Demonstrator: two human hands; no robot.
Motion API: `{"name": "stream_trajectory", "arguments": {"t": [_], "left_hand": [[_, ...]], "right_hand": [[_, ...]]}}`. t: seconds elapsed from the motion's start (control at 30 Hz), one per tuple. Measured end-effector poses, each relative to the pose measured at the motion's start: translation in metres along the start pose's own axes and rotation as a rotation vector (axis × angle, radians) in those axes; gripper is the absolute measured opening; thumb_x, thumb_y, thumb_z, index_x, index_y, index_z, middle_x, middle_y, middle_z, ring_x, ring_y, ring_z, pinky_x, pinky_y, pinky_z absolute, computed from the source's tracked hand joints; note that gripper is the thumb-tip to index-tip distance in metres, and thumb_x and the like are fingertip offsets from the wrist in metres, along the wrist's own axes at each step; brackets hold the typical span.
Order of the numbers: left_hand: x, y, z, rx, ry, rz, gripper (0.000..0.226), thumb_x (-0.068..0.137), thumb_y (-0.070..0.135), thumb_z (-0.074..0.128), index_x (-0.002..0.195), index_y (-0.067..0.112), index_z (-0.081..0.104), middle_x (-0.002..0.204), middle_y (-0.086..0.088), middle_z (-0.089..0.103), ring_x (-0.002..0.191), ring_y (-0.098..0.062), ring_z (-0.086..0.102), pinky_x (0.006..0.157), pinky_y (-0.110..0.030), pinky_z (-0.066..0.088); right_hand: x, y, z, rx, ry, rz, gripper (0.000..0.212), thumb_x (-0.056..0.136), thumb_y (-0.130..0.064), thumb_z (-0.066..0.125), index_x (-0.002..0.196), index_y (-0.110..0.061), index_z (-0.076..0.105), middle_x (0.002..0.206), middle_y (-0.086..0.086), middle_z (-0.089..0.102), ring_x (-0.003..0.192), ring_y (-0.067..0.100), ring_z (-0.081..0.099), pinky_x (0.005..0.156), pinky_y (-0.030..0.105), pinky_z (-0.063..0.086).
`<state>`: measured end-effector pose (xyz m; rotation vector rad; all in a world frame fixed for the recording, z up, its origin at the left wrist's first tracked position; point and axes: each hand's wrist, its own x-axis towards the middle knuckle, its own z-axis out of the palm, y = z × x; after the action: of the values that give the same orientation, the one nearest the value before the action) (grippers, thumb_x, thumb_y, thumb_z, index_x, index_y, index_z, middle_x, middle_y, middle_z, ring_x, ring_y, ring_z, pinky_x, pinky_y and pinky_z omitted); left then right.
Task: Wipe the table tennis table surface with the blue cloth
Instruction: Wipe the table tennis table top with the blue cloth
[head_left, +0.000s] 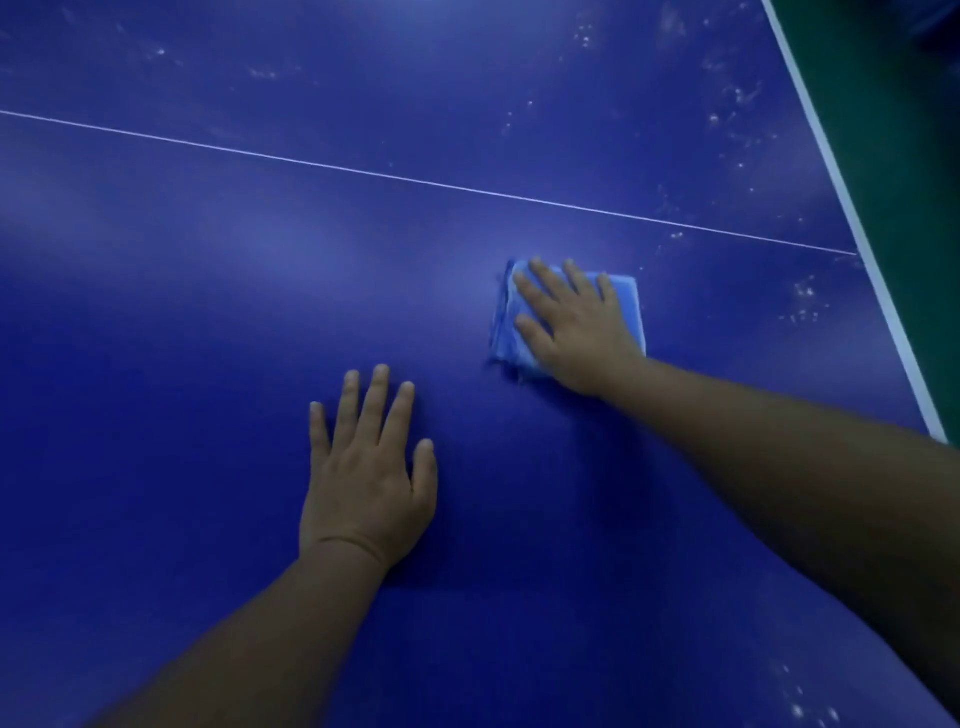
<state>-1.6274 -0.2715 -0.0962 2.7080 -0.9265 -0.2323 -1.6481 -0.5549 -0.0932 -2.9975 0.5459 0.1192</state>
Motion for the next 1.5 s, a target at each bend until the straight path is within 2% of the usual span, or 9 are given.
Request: {"name": "stream_trajectory", "arguments": {"t": [0.17,0.33,0.5,0.73,1.0,1.13,1.23,1.37,1.5], "left_hand": [[0.004,-0.003,0.005,0.0,0.018,0.021,0.059,0.1,0.046,0.023,0.153,0.025,0.037,0.165,-0.002,0.021,0.154,-0.024,0.008,0.122,-0.047,-0.003],[0.005,-0.003,0.009,0.019,0.046,0.038,0.057,0.1,0.042,0.028,0.15,0.02,0.042,0.162,-0.007,0.03,0.152,-0.029,0.016,0.122,-0.048,0.0],[0.006,-0.002,0.01,0.035,0.05,0.035,0.058,0.098,0.043,0.03,0.149,0.019,0.044,0.161,-0.007,0.032,0.152,-0.029,0.016,0.122,-0.051,0.002],[0.006,0.0,0.01,0.055,0.086,0.051,0.058,0.095,0.04,0.033,0.147,0.019,0.048,0.158,-0.011,0.036,0.15,-0.033,0.022,0.119,-0.058,0.011],[0.007,-0.001,0.008,0.062,0.076,0.07,0.058,0.096,0.041,0.034,0.147,0.019,0.048,0.158,-0.012,0.035,0.15,-0.034,0.021,0.121,-0.054,0.005],[0.007,-0.001,0.007,0.057,0.059,0.063,0.057,0.096,0.041,0.033,0.147,0.02,0.047,0.159,-0.011,0.034,0.151,-0.033,0.02,0.121,-0.054,0.005],[0.007,-0.001,0.005,0.064,0.051,0.065,0.057,0.096,0.041,0.033,0.147,0.02,0.048,0.158,-0.012,0.035,0.15,-0.035,0.021,0.121,-0.053,0.003],[0.008,-0.001,0.004,0.065,0.055,0.055,0.058,0.095,0.041,0.033,0.147,0.019,0.048,0.157,-0.013,0.036,0.149,-0.037,0.022,0.12,-0.054,0.003],[0.007,0.001,0.006,0.043,0.063,0.043,0.058,0.095,0.041,0.033,0.146,0.018,0.05,0.157,-0.014,0.037,0.149,-0.036,0.021,0.119,-0.057,0.007]], "right_hand": [[0.01,-0.005,0.004,0.023,0.083,0.156,0.065,0.098,-0.055,0.019,0.156,-0.027,0.025,0.164,-0.003,0.021,0.15,0.034,0.018,0.117,0.06,0.013],[-0.059,-0.009,0.014,-0.012,0.009,-0.395,0.061,0.098,-0.053,0.029,0.152,-0.026,0.037,0.159,0.001,0.033,0.146,0.036,0.029,0.115,0.059,0.019],[0.031,0.014,0.004,-0.009,0.038,0.218,0.065,0.1,-0.054,0.02,0.158,-0.025,0.019,0.166,-0.003,0.014,0.152,0.034,0.008,0.117,0.06,0.006],[0.083,-0.088,-0.003,0.129,-0.024,0.013,0.062,0.105,-0.048,0.02,0.159,-0.022,0.008,0.167,-0.008,0.002,0.153,0.024,-0.005,0.12,0.056,-0.004],[0.049,0.161,-0.013,0.076,0.1,0.708,0.077,0.094,-0.056,0.017,0.156,-0.011,0.014,0.163,0.008,0.017,0.148,0.036,0.013,0.116,0.06,0.011],[0.015,0.193,-0.024,0.161,0.121,1.089,0.072,0.1,-0.05,0.019,0.158,-0.008,0.009,0.166,0.007,0.005,0.151,0.038,0.0,0.118,0.062,0.002],[0.035,0.136,-0.016,0.177,0.162,0.893,0.068,0.103,-0.043,0.024,0.157,-0.005,0.01,0.166,0.011,0.009,0.151,0.039,0.004,0.118,0.061,0.004],[0.062,0.019,0.003,0.028,0.101,0.259,0.063,0.104,-0.044,0.021,0.159,-0.014,0.011,0.167,-0.001,0.005,0.153,0.031,0.002,0.119,0.058,0.003],[0.053,0.073,-0.003,-0.043,0.071,0.088,0.052,0.106,-0.038,0.03,0.153,-0.015,0.033,0.164,0.008,0.021,0.148,0.042,0.02,0.113,0.065,0.021]]}}
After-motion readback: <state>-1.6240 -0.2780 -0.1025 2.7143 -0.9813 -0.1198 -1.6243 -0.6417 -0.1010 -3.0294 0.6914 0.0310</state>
